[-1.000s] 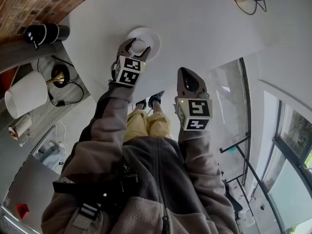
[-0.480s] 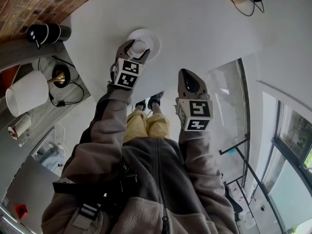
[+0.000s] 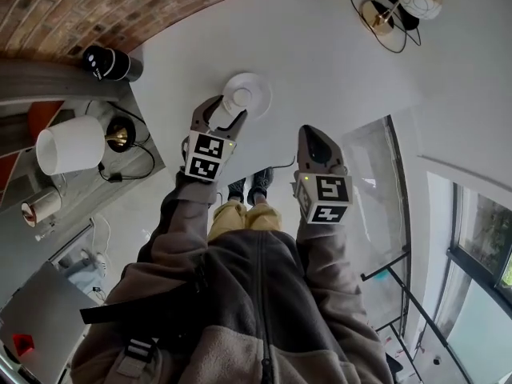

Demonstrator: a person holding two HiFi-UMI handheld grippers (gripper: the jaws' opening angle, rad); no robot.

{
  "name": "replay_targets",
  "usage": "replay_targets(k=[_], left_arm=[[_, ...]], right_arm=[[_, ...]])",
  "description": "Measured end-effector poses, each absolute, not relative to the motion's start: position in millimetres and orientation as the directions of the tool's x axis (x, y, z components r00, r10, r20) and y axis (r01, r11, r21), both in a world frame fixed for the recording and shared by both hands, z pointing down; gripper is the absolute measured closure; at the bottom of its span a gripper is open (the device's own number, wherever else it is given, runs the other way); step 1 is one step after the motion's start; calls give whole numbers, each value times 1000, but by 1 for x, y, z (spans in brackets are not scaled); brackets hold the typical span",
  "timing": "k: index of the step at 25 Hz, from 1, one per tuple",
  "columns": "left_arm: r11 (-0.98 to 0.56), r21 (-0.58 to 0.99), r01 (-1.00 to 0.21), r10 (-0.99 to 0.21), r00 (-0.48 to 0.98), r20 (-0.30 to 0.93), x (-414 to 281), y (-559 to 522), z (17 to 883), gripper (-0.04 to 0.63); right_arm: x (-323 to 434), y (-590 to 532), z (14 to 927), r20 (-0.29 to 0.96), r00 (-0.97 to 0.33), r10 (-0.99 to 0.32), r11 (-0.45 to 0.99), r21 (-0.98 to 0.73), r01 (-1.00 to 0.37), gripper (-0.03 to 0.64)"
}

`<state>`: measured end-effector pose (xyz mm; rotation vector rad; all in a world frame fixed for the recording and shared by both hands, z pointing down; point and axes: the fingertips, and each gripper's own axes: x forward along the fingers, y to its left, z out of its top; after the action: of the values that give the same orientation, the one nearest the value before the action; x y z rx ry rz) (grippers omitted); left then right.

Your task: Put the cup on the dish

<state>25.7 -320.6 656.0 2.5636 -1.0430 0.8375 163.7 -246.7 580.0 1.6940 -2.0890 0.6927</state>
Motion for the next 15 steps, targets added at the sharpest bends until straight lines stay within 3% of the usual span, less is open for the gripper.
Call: replay_targets(k=[5,6,9,11,15], left_arm=[[-694,8,-719,-625,608,490,19,-311,585,336],[-689,1,-725,-639,609,470,17,-309,572,390],[-670,-15,-742,-681,607,409,9,-307,535,402],[-653,-32,-756,-711,598,370,3,-307,510,459],[-630,-46,-776,-747,588,309,-6,-306,469,473]], right_arm=[[159,-249,531,487,-208,-848,169,-123,-978,615],[157,-248,522,474,-208,-855,171,-121,-978,615],[153,-249,493,424,-214,-880,186,-106,-977,615],[150,-251,475,389,-220,-895,197,-98,-975,615],[141,-252,448,341,-232,-911,214,-92,-973,615]])
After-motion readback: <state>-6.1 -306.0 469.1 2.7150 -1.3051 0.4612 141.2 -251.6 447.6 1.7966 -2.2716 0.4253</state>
